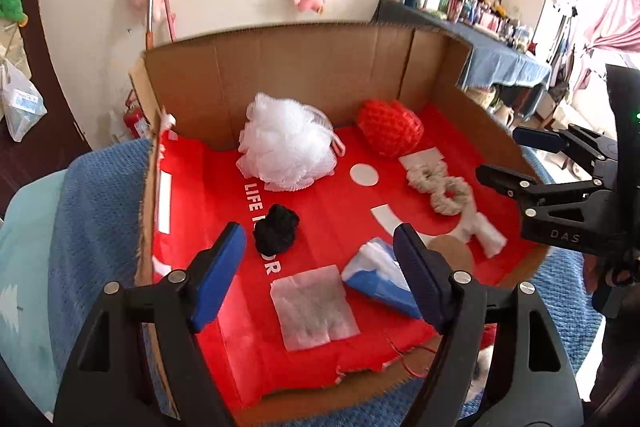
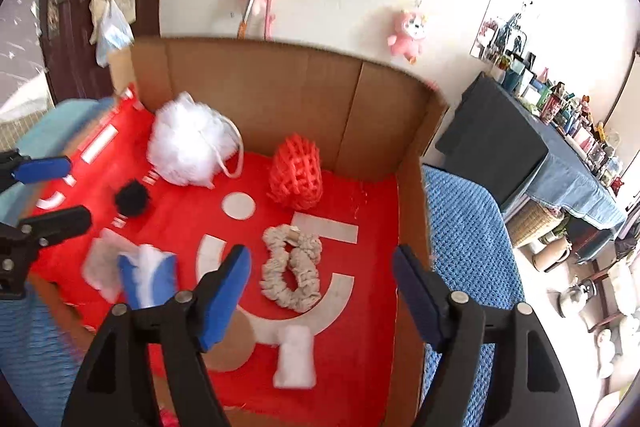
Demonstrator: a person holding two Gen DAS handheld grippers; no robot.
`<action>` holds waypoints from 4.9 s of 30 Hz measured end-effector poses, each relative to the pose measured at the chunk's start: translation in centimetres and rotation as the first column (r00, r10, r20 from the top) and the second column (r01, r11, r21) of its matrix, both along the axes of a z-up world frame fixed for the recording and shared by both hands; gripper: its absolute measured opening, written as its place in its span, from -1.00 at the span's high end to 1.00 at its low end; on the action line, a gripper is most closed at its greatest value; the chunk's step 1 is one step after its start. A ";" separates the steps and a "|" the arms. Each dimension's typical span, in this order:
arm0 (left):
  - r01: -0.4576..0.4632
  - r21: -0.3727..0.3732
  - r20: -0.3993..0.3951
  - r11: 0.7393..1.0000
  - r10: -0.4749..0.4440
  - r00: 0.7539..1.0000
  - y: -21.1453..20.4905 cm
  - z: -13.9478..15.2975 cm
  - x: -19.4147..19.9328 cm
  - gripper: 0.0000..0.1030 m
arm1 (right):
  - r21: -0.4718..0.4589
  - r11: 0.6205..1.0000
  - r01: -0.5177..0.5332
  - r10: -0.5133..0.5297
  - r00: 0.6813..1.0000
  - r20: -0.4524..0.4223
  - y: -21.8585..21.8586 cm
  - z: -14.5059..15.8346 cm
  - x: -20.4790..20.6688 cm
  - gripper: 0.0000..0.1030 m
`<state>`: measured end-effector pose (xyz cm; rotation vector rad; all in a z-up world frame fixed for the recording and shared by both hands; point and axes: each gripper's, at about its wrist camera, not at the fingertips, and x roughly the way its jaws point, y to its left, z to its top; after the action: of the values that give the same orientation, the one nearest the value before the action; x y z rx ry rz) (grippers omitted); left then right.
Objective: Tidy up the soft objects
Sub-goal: 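Withdraw both open tools from the box back over the pile, then move the right tool to the red knitted plush while the left approaches the white plush bunny, then close the right tool on the red knitted plush while the left grasps the white bunny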
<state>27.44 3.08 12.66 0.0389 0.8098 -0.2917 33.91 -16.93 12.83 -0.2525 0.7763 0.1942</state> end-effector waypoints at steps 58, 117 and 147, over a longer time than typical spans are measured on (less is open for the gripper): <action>-0.145 -0.049 0.159 0.988 0.151 0.976 -2.0 -7.5 -20.1 -0.89 | 0.290 0.957 -0.006 -0.020 0.996 0.090 -4.2 -7.6 -21.0 -1.00; 0.047 0.029 -0.059 0.998 -0.045 0.997 -3.0 -8.3 -12.0 -0.89 | 0.493 0.862 -0.117 0.194 0.975 -0.108 -4.5 -7.1 -11.7 0.01; 0.168 0.155 -0.056 0.973 -0.161 0.985 -6.1 -9.0 -10.3 -0.71 | 0.160 0.967 -0.200 0.209 0.977 -0.044 -4.8 -8.2 -14.4 -0.61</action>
<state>17.18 -3.02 3.65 0.2519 0.8735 -0.3847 19.50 -21.70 4.66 -0.1796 0.7904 0.4576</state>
